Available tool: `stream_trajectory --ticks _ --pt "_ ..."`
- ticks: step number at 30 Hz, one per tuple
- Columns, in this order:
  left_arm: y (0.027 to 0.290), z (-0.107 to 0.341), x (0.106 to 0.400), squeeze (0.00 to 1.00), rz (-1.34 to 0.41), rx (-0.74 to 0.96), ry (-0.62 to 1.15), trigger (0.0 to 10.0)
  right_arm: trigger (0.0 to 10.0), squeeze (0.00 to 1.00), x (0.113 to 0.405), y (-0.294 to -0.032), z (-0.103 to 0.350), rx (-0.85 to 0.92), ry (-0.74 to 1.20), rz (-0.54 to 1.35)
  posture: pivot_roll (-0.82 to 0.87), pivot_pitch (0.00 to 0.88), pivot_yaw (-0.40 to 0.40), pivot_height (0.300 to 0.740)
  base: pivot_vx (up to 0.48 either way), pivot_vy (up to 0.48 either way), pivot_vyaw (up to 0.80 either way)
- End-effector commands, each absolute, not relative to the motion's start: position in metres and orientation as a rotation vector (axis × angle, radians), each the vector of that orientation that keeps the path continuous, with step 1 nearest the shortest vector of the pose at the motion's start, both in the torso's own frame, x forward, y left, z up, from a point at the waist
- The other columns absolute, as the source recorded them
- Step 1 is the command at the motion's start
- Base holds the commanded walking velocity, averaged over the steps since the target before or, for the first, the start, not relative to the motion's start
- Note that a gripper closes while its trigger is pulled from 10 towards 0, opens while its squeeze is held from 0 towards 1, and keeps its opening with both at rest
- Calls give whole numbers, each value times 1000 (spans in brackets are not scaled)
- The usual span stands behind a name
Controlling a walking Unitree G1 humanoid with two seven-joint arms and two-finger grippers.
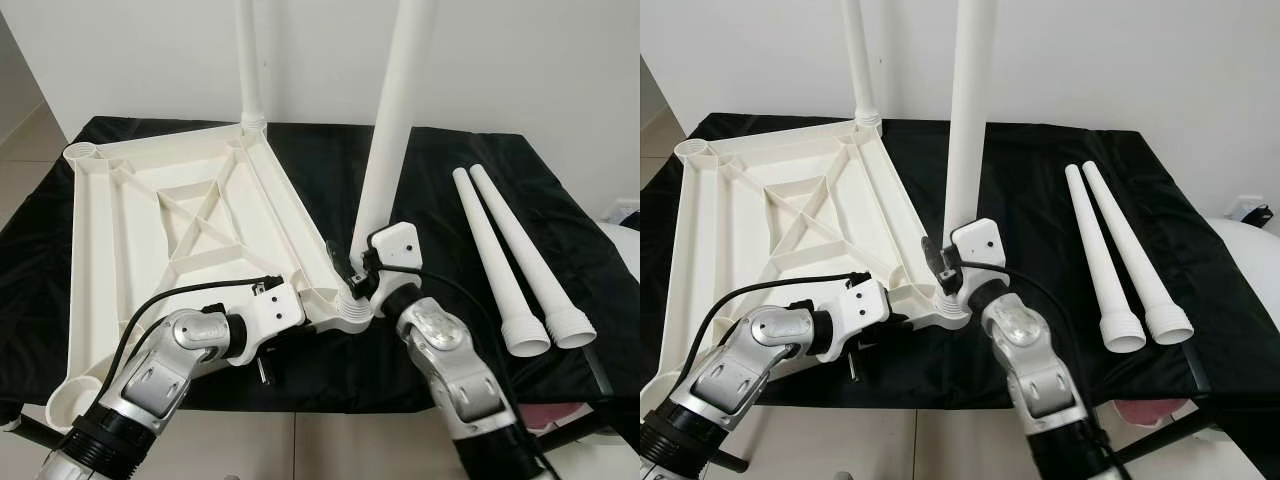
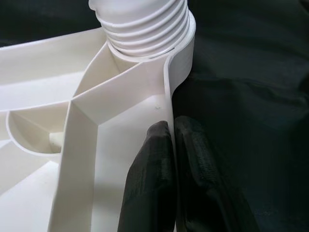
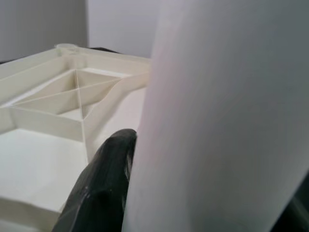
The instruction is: Building children table
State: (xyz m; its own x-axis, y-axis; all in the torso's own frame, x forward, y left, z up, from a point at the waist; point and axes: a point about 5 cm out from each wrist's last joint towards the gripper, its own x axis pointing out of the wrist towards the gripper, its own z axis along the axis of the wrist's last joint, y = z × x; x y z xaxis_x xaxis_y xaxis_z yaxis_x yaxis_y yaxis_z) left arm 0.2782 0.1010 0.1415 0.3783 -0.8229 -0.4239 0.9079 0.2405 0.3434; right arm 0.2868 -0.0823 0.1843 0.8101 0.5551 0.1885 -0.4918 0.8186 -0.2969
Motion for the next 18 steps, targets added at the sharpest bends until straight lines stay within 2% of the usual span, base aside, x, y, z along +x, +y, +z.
stream_trajectory --ticks 1,2,6,10,11,12,14,18 --pt "91 146 273 0 -1288 614 139 0 0 0 268 -60 174 -592 -356 782 32 84 -51 740 0 0 0" --pt "90 147 274 0 -1297 605 135 0 0 0 268 -61 171 -663 -374 783 33 85 -51 740 0 0 0" --pt "90 150 273 0 -1316 595 130 0 0 0 272 -66 170 -750 -403 724 30 82 -48 740 0 0 0" --pt "91 150 273 0 -1322 597 131 0 0 0 278 -71 170 -737 -381 663 29 80 -46 740 0 0 0" --pt "91 151 274 0 -1321 601 130 0 0 0 287 -78 172 -548 -295 580 30 79 -45 740 0 0 0" --pt "91 151 274 0 -1321 601 130 0 0 0 287 -78 172 -548 -295 580 30 79 -45 740 0 0 0" --pt "92 152 275 0 -1316 602 127 0 0 0 295 -87 179 -278 -227 502 30 79 -45 740 0 0 0" --pt "92 152 276 0 -1311 604 126 0 0 0 299 -92 184 -162 -222 471 28 78 -42 740 0 0 0"
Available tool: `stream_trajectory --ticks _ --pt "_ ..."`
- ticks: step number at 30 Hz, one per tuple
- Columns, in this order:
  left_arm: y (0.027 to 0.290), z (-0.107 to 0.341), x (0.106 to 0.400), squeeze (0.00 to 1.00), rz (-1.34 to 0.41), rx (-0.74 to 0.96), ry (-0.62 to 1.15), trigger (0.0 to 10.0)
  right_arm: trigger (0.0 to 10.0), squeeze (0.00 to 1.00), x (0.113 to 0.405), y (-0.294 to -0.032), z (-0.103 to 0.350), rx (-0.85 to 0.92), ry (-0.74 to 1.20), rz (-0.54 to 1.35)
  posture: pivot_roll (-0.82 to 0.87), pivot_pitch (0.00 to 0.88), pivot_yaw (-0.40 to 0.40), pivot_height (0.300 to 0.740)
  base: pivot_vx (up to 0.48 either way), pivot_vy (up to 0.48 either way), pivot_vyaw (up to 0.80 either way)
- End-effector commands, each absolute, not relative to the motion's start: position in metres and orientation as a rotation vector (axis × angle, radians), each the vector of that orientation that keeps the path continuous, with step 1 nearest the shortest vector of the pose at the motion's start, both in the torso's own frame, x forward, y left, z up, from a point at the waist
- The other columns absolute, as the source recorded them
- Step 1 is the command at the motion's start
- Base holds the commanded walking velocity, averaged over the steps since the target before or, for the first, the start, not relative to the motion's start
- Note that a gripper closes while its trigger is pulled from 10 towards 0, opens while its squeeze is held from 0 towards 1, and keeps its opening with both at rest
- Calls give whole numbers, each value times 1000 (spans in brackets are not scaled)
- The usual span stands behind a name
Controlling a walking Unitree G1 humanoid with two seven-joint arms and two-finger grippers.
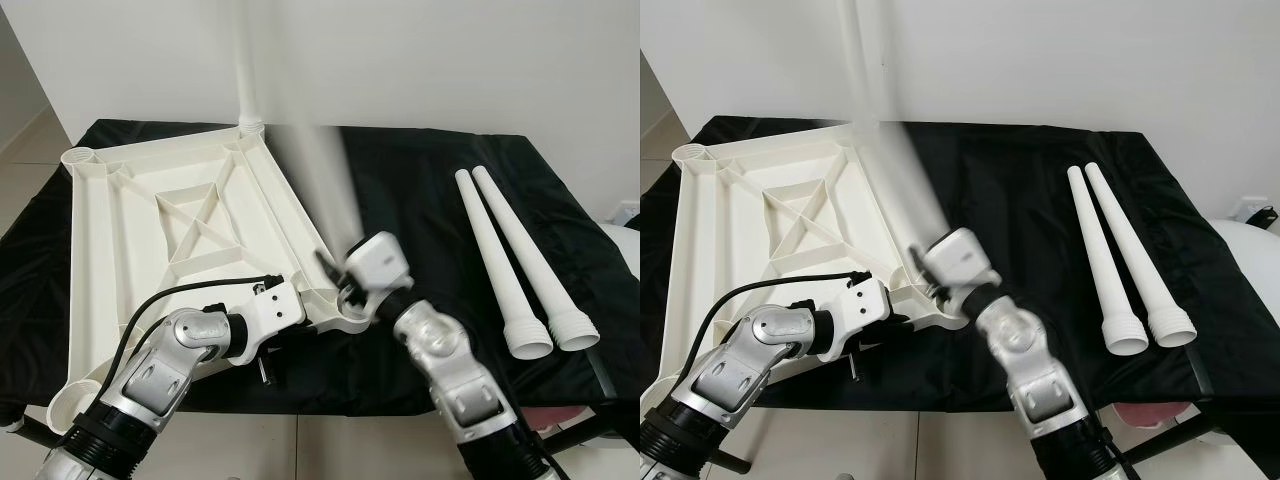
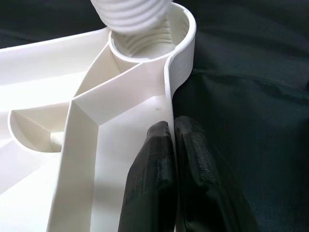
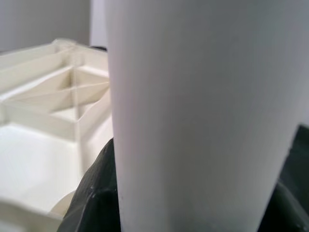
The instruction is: Building children table
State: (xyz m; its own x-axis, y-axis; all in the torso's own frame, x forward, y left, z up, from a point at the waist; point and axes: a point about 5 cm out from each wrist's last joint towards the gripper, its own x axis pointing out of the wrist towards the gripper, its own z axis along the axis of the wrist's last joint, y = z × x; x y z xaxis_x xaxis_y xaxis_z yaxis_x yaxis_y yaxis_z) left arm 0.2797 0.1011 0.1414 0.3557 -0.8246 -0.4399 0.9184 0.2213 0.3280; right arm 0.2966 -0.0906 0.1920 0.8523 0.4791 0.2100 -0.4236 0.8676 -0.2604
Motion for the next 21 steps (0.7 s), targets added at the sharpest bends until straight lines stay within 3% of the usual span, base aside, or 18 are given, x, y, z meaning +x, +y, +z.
stream_trajectory --ticks 1,5,14,15,21 --pt "92 152 276 0 -1311 604 126 0 0 0 299 -92 184 -162 -222 471 28 78 -42 740 0 0 0" --pt "93 152 276 0 -1309 605 129 0 0 0 301 -97 197 -7 -279 434 32 80 -39 740 0 0 0" --pt "92 154 285 0 -1223 612 110 0 0 0 292 -94 212 54 -341 501 35 86 -38 740 0 0 0" --pt "91 154 286 0 -1211 619 103 10000 0 0 290 -94 214 60 -344 508 33 87 -37 740 0 0 0" --pt "87 153 286 0 -1187 632 91 10000 0 0 283 -94 218 41 -345 542 31 92 -36 740 0 0 0"
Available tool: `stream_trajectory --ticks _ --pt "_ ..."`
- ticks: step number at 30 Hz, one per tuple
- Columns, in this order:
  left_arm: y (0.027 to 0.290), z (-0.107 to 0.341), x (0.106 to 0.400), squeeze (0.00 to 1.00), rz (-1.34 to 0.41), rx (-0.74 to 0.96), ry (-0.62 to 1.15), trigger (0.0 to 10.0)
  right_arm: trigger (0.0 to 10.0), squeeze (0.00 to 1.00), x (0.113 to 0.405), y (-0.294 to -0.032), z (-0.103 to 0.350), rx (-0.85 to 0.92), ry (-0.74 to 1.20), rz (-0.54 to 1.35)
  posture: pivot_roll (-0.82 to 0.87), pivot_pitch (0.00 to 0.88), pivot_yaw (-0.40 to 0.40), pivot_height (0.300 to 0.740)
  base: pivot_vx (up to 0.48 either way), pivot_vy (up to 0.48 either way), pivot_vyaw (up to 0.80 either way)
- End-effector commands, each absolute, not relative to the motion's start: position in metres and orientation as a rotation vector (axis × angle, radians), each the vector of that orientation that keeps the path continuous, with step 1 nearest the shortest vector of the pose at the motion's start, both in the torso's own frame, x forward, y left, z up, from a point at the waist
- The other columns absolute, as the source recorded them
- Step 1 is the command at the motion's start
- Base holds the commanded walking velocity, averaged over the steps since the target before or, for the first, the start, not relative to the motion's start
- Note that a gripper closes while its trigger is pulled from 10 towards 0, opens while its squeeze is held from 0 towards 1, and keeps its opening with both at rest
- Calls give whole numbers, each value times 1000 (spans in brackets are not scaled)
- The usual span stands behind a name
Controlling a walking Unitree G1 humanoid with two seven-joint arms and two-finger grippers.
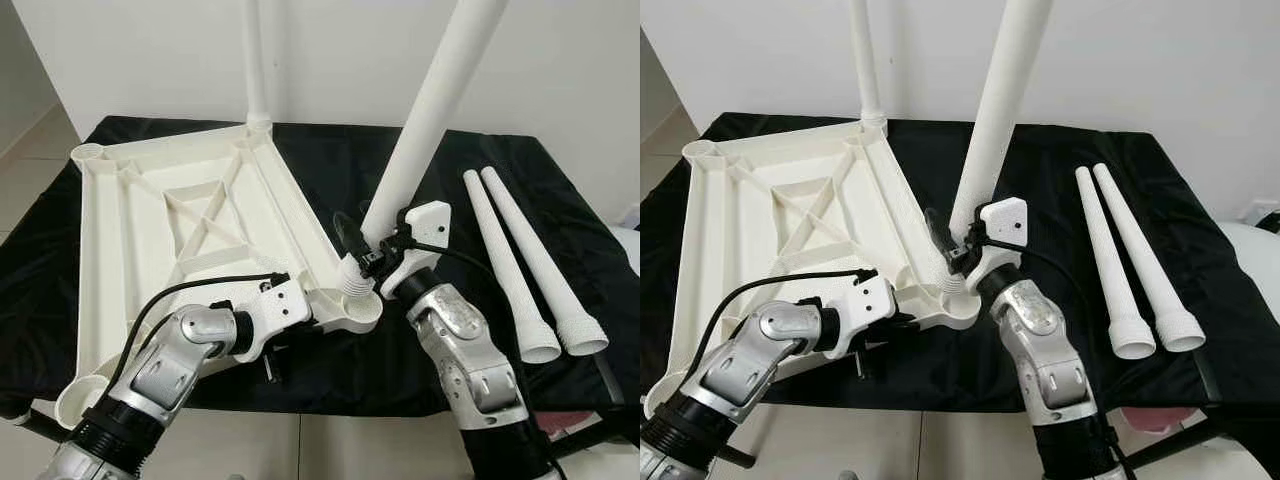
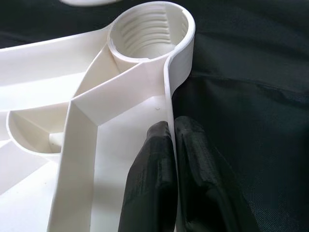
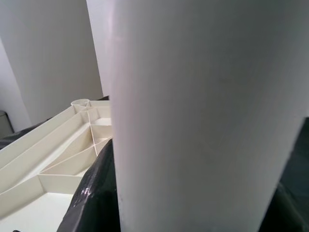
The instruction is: Building children table
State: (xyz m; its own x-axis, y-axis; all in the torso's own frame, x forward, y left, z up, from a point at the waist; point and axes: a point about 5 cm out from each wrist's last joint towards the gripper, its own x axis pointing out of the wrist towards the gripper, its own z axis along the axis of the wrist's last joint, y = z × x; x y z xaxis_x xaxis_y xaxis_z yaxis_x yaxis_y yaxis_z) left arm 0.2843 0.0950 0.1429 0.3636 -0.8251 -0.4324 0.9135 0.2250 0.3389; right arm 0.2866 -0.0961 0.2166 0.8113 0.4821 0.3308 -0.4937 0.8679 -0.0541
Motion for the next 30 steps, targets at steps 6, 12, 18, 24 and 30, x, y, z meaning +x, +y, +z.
stream_trajectory --ticks 6,12,18,24,30 --pt "85 157 290 0 -1140 593 72 10000 0 0 275 -99 208 -10 -313 527 24 104 -32 740 0 0 0" --pt "84 154 292 1000 -1137 603 88 10000 0 0 274 -103 202 -9 -293 503 16 115 -22 740 0 0 0" --pt "86 153 293 0 -1165 609 131 10000 0 0 278 -101 198 7 -275 507 12 127 -6 740 0 0 0" --pt "87 149 293 0 -1199 610 168 10000 0 0 281 -97 199 7 -271 524 14 133 -2 740 0 0 0" --pt "92 139 298 0 -1170 623 215 10000 0 0 284 -90 199 6 -269 554 10 139 -3 740 0 0 0"
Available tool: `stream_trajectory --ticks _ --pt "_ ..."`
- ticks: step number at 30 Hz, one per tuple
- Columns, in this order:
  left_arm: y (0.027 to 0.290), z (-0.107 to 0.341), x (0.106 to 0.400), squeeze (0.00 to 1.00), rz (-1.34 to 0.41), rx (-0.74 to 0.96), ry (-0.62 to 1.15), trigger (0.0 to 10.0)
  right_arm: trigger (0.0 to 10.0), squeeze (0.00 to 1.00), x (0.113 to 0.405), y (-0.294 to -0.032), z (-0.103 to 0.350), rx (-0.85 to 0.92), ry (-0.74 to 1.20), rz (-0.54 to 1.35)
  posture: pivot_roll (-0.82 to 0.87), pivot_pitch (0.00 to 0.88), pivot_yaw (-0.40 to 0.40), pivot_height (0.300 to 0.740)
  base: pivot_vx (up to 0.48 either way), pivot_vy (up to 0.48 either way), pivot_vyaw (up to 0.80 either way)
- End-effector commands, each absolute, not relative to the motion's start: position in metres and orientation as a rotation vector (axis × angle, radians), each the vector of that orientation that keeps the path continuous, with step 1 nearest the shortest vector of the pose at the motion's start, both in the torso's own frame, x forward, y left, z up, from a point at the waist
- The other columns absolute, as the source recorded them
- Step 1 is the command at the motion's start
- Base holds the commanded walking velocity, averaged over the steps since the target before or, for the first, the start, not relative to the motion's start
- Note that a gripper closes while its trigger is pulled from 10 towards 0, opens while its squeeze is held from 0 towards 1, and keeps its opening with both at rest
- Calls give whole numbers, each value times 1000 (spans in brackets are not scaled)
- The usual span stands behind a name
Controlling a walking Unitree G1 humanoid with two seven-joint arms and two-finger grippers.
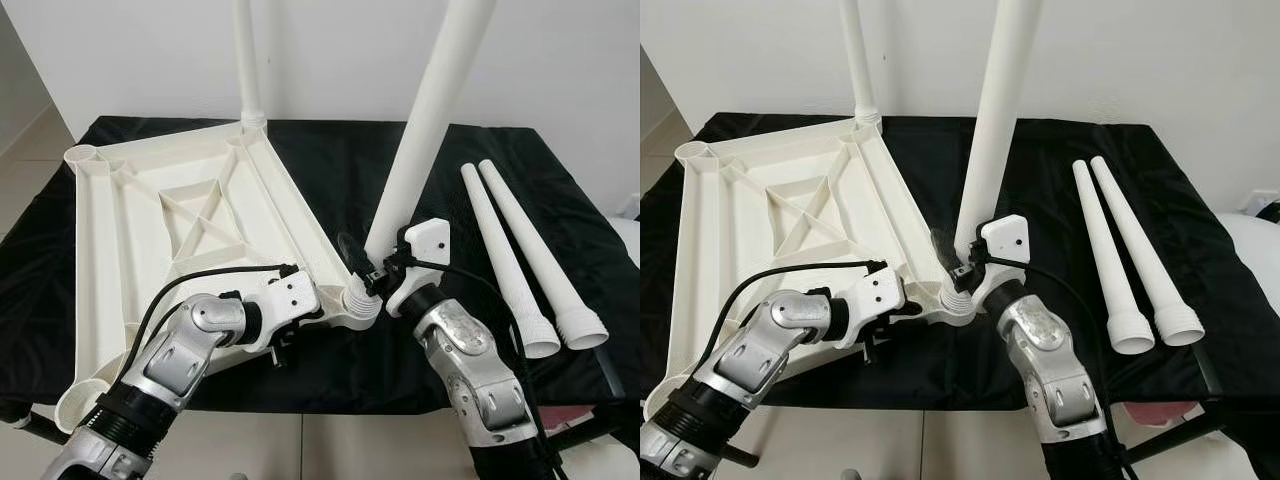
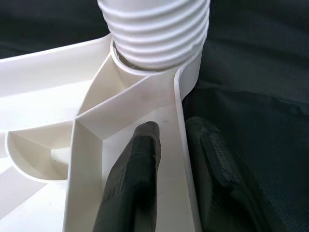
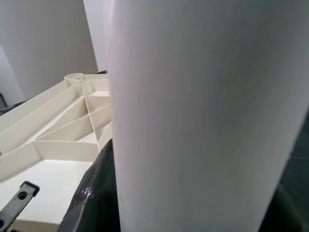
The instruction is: Building children table
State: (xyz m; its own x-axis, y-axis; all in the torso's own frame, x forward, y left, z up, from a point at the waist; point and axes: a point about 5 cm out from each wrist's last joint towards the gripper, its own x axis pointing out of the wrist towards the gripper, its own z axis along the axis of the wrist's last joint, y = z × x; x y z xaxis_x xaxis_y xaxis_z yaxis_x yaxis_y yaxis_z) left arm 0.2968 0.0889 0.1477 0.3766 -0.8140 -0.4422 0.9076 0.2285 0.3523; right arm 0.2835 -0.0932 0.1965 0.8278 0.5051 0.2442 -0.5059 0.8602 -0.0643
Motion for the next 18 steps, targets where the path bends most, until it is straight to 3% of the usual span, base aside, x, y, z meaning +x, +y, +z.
stream_trajectory --ticks 1,9,10,11,12,18 --pt "92 139 298 0 -1170 623 215 10000 0 0 284 -90 199 6 -269 554 10 139 -3 740 0 0 0" --pt "94 132 295 0 -1172 617 240 10000 0 0 284 -88 197 8 -264 561 10 143 -10 740 0 0 0" --pt "95 130 294 0 -1168 616 245 4353 0 0 284 -88 197 8 -264 560 11 143 -11 740 0 0 0" --pt "95 129 294 0 -1165 615 249 4353 0 0 285 -89 197 8 -265 559 11 143 -11 740 0 0 0" --pt "96 128 294 0 -1163 626 253 0 0 0 285 -89 198 9 -268 558 11 142 -11 740 0 0 0" --pt "100 128 294 0 -1172 649 243 0 0 0 287 -91 201 8 -278 553 12 140 -10 740 0 0 0"
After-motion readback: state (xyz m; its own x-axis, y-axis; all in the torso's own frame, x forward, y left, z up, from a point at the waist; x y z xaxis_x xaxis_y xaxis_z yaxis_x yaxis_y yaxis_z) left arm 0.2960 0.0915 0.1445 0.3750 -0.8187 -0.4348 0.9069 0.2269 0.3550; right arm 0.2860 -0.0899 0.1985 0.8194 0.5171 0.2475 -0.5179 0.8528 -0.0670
